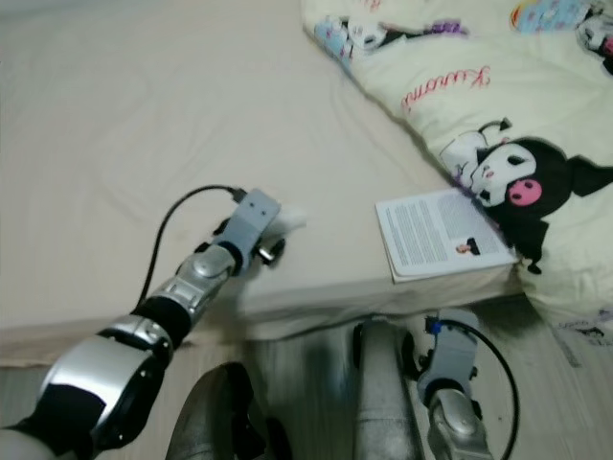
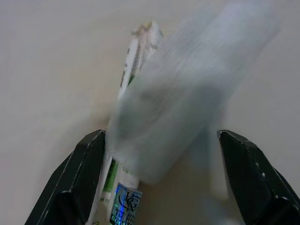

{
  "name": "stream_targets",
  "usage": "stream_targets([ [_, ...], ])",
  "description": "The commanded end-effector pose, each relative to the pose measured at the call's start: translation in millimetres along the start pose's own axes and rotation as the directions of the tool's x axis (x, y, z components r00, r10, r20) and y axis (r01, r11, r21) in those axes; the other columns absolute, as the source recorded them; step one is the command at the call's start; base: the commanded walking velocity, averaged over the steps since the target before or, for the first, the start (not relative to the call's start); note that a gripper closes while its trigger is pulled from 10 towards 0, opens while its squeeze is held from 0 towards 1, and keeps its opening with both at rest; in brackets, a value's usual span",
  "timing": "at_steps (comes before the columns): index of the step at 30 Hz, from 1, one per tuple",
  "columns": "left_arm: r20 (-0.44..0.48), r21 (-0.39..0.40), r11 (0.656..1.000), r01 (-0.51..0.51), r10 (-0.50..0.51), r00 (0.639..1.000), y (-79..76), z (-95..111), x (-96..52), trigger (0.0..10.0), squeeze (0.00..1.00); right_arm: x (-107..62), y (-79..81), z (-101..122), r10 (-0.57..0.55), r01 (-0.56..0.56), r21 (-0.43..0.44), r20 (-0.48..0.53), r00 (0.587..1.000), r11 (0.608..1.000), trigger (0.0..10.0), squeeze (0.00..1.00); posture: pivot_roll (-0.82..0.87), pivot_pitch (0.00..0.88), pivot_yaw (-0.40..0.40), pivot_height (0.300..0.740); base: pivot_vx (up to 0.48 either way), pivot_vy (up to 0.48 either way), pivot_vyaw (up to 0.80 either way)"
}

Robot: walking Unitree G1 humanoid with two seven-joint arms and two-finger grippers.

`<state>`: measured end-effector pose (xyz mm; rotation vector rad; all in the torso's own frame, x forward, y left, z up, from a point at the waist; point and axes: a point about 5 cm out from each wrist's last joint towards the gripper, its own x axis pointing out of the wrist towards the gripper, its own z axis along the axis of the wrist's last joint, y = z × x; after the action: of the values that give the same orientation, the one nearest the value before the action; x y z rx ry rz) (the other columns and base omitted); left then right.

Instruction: Clean up the room

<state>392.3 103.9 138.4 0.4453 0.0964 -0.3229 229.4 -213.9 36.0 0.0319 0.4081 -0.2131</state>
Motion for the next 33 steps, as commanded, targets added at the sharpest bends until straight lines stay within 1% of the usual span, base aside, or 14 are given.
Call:
stream_targets([
  [1, -0.091, -0.036, 0.999, -0.014, 0.011, 0.996, 0.8, -22.1, -5.7, 10.0, 0.0, -9.6, 0.6, -8.8, 0.002, -0.001, 0.01, -0.056, 0.998, 1.0, 10.0, 0.0, -0.31, 0.563, 0.132, 0.586, 0.0, 0.0, 0.0],
  [2, -0.091, -0.036, 0.999, -0.014, 0.011, 0.996, 0.8, -22.1, -5.7, 10.0, 0.0, -9.6, 0.6, -8.8, 0.002, -0.001, 0.01, -0.056, 0.998, 1.0, 10.0, 0.0, -0.31, 0.563, 0.132, 0.586, 0.0, 0.0, 0.0],
  [3, -0.081, -0.086, 0.996, -0.033, 0.027, 0.996, 2.5, -18.1, -4.3, 10.0, 0.0, -15.9, -3.7, -4.7, -0.007, 0.007, 0.007, -0.058, 0.998, 1.0, 10.0, 0.0, -0.33, 0.577, 0.125, 0.586, 0.0, 0.0, 0.0],
  [4, -0.078, -0.101, 0.994, -0.032, 0.024, 0.997, 1.0, -15.7, -3.2, 10.0, 0.0, -17.8, -5.2, -3.4, -0.01, 0.01, 0.004, -0.062, 0.998, 1.0, 10.0, 0.0, -0.33, 0.58, 0.122, 0.586, 0.0, 0.0, 0.0],
  [6, -0.075, -0.109, 0.994, -0.027, 0.018, 0.997, -0.9, -13.9, -2.3, 10.0, 0.0, -19.0, -6.2, -2.6, -0.012, 0.013, 0.003, -0.065, 0.998, 1.0, 10.0, 0.0, -0.33, 0.58, 0.121, 0.586, 0.0, 0.0, 0.0],
  [8, -0.061, -0.166, 0.986, 0.016, -0.027, 0.998, -10.9, -9.0, -0.1, 10.0, 0.0, -21.9, -7.2, -2.2, -0.016, 0.016, 0.0, -0.077, 0.997, 1.0, 10.0, 0.0, -0.34, 0.584, 0.118, 0.586, 0.0, 0.0, 0.0],
  [9, -0.061, -0.166, 0.986, 0.016, -0.027, 0.998, -10.9, -9.0, -0.1, 10.0, 0.0, -21.9, -7.2, -2.2, -0.016, 0.016, 0.0, -0.077, 0.997, 1.0, 10.0, 0.0, -0.34, 0.584, 0.118, 0.586, 0.0, 0.0, 0.0],
  [11, -0.042, -0.201, 0.978, 0.054, -0.063, 0.997, -19.6, -4.3, 1.6, 10.0, 0.0, -25.1, -6.7, -1.6, -0.016, 0.016, -0.001, -0.087, 0.996, 1.0, 10.0, 0.0, -0.34, 0.583, 0.116, 0.586, 0.0, 0.0, 0.0],
  [13, -0.038, -0.207, 0.976, 0.062, -0.071, 0.997, -22.2, -2.9, 2.1, 10.0, 0.0, -26.4, -6.6, -0.9, -0.016, 0.016, -0.001, -0.093, 0.996, 1.0, 10.0, 0.0, -0.34, 0.583, 0.116, 0.586, 0.0, 0.0, 0.0],
  [14, -0.034, -0.223, 0.972, 0.072, -0.082, 0.996, -25.6, -1.5, 2.6, 9.4, 0.0, -27.4, -6.0, -0.4, -0.015, 0.015, -0.001, -0.096, 0.995, 1.0, 10.0, 0.0, -0.34, 0.586, 0.115, 0.586, 0.0, 0.0, 0.0],
  [15, -0.036, -0.233, 0.97, 0.075, -0.086, 0.996, -28.0, -1.2, 2.8, 0.0, 0.0, -28.1, -5.5, 0.2, -0.015, 0.015, -0.001, -0.097, 0.995, 1.0, 10.0, 0.0, -0.35, 0.585, 0.113, 0.586, 0.0, 0.0, 0.0],
  [20, -0.045, -0.236, 0.969, 0.068, -0.08, 0.996, -30.6, -1.9, 2.9, 0.0, 0.0, -29.9, -4.0, 2.5, -0.012, 0.012, -0.001, -0.103, 0.995, 1.0, 10.0, 0.0, -0.35, 0.584, 0.11, 0.586, 0.0, 0.0, 0.0],
  [25, -0.053, -0.256, 0.965, 0.057, -0.072, 0.996, -29.7, -4.6, 2.1, 0.0, 0.0, -30.1, -4.2, 5.1, -0.01, 0.01, -0.003, -0.105, 0.994, 1.0, 10.0, 0.0, -0.35, 0.579, 0.104, 0.586, 0.0, 0.0, 0.0],
  [33, -0.072, -0.295, 0.955, 0.021, -0.045, 0.996, -20.5, -14.5, -1.3, 0.0, 0.0, -25.7, -1.9, 9.8, -0.006, 0.006, 0.005, -0.099, 0.995, 1.0, 10.0, 0.0, -0.35, 0.552, 0.106, 0.586, 0.0, 0.0, 0.0],
])
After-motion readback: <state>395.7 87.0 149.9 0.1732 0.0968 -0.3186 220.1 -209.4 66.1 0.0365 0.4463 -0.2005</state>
